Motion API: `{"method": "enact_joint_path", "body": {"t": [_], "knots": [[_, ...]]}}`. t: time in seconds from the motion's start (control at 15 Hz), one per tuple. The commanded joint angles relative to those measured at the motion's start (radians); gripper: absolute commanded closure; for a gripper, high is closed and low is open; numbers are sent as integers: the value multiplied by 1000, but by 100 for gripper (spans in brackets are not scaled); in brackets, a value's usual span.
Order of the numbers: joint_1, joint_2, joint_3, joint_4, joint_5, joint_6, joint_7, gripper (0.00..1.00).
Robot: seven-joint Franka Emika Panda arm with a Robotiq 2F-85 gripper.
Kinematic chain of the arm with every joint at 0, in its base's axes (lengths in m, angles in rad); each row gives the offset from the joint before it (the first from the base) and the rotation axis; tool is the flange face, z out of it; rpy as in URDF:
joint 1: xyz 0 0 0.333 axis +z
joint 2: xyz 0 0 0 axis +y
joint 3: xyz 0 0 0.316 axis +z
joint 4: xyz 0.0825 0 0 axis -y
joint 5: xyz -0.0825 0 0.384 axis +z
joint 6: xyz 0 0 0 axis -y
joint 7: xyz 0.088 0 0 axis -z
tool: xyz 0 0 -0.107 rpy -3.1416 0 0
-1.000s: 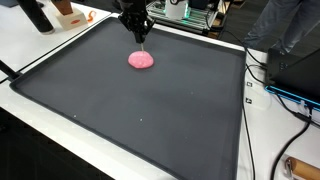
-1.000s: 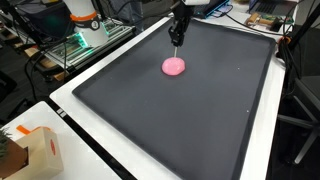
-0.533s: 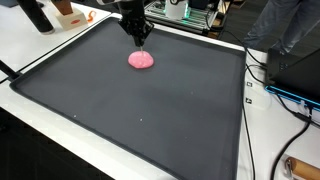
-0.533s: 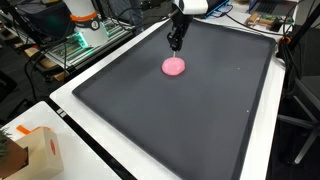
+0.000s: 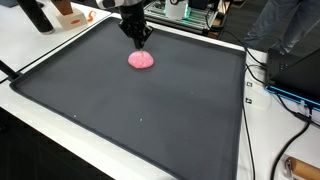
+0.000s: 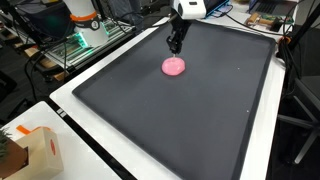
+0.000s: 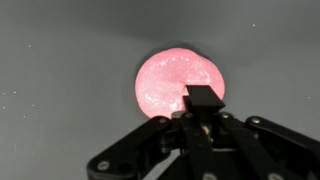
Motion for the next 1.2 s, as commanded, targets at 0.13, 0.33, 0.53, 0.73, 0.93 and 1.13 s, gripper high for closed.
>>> {"method": "enact_joint_path", "body": {"t": [0.13,0.33,0.53,0.73,0.93,1.13], "knots": [[-12,14,1,-31,35,52,-25,97],[-14,17,3,-34,45,69,-27,97],[-14,29,4,-31,52,71,-25,97],[-14,38,2,-26,52,66,-21,97],[-13,44,2,-24,51,65,-19,97],[-12,44,0,-22,46,60,-16,97]]}}
